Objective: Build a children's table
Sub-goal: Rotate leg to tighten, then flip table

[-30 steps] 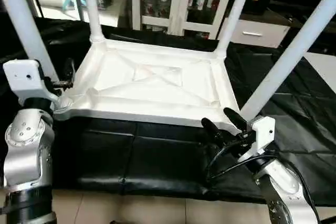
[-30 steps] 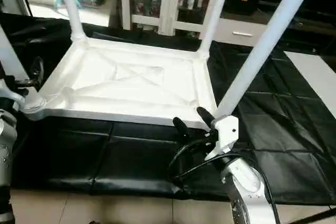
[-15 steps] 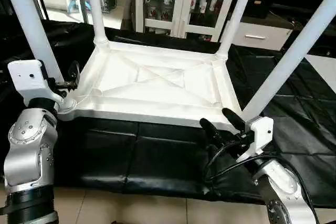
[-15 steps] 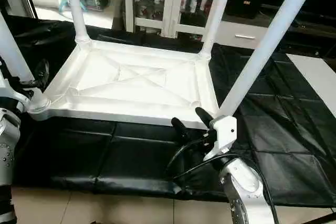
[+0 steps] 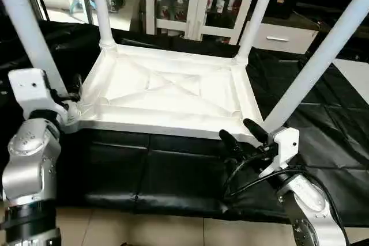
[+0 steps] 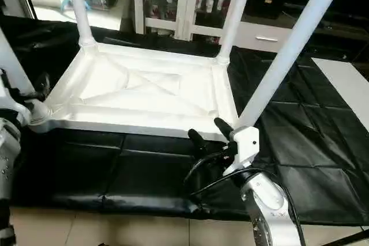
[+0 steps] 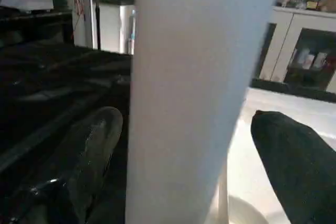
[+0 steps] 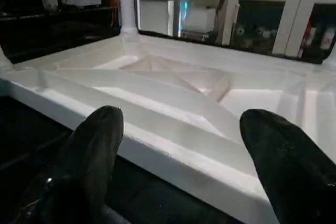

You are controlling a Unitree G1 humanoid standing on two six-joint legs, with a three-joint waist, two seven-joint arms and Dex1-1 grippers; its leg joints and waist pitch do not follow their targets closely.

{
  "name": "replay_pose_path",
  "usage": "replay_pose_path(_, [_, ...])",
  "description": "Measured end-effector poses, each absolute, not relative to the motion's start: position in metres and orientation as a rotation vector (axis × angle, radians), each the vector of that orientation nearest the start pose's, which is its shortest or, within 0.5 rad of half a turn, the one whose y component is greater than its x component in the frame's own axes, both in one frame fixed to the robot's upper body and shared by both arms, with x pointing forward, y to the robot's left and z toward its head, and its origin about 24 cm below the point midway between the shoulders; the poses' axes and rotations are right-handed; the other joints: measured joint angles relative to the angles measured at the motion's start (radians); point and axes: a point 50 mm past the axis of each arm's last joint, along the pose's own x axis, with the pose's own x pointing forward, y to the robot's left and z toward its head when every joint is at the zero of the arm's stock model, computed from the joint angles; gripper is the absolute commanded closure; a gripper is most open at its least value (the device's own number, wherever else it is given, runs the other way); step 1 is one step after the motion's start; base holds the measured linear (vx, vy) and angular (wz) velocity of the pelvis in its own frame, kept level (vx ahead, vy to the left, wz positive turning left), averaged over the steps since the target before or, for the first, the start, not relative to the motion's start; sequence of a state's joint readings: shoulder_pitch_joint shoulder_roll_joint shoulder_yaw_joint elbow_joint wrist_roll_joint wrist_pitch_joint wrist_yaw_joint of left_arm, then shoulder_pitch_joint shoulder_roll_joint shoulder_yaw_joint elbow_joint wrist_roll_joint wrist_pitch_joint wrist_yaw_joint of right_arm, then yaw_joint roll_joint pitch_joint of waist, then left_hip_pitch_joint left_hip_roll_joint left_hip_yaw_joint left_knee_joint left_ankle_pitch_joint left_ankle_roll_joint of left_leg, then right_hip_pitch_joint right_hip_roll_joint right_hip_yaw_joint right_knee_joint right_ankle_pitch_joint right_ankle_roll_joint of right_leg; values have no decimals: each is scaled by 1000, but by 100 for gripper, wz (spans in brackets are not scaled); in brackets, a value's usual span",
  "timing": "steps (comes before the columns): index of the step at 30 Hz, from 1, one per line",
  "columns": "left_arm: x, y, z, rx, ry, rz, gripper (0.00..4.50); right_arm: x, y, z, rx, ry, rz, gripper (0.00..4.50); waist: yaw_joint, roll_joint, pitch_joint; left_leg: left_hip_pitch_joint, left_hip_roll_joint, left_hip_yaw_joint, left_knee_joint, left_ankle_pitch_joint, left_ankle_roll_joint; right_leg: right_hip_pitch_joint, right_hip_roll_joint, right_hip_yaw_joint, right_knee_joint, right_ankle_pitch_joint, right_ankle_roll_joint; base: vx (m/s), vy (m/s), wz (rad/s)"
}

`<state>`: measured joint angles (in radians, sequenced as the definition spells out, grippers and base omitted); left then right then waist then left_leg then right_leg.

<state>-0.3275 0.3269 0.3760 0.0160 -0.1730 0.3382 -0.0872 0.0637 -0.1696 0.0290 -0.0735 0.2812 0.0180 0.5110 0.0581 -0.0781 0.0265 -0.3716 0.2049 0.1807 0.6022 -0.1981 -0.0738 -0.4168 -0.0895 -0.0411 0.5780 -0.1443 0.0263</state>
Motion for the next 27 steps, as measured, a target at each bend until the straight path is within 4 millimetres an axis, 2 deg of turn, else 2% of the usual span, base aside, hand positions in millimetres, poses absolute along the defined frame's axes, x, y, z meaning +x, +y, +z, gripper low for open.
replay_pose_path(3, [299,275,130,38,-52,223,41,235,-151,49,110,-21,548,66,0,1,1,0,0,0,0,0,0,0,0,0,0,-1,1,0,0,0])
replay_pose_path(5, [299,276,128,37,-42,224,76,235,-151,50,113,-22,574,66,0,1,1,0,0,0,-1,0,0,0,0,0,0,-1,1,0,0,0])
replay_pose_path(8, [299,275,128,30,-38,212,91,224,-146,55,228,5,740,66,2,5,4,0,0,0,-1,0,0,0,0,0,0,-1,1,0,0,0])
replay_pose_path(11, [299,275,128,30,-38,205,125,213,-137,63,288,8,896,66,3,6,5,0,0,0,-1,0,0,0,0,0,0,-1,1,0,0,0])
replay_pose_path(13, [299,275,128,30,-37,206,130,211,-135,65,302,10,937,66,3,6,4,0,0,0,-1,0,0,0,0,0,0,-1,1,0,0,0])
replay_pose_path(14, [299,275,128,29,-37,203,161,209,-135,64,304,26,962,66,4,5,4,0,0,0,-1,0,0,0,0,0,0,-1,1,0,0,0])
replay_pose_path(15, [299,275,128,28,-37,202,161,208,-136,64,305,37,978,66,4,4,5,0,0,0,-1,0,0,0,0,0,0,-1,1,0,0,0])
replay_pose_path(18, [299,275,127,20,-36,199,175,208,-136,63,309,45,985,66,5,3,5,0,0,-1,-1,0,0,0,0,0,0,-1,1,0,0,0])
replay_pose_path(21, [298,274,127,15,-34,197,214,209,-136,65,309,44,986,66,5,2,5,0,0,-1,-1,0,0,0,0,0,0,-1,1,0,0,0])
replay_pose_path(27, [297,273,128,6,-28,198,234,212,-138,63,300,59,951,66,8,2,5,-1,-1,-1,-1,0,0,0,-1,0,0,-1,1,0,0,0])
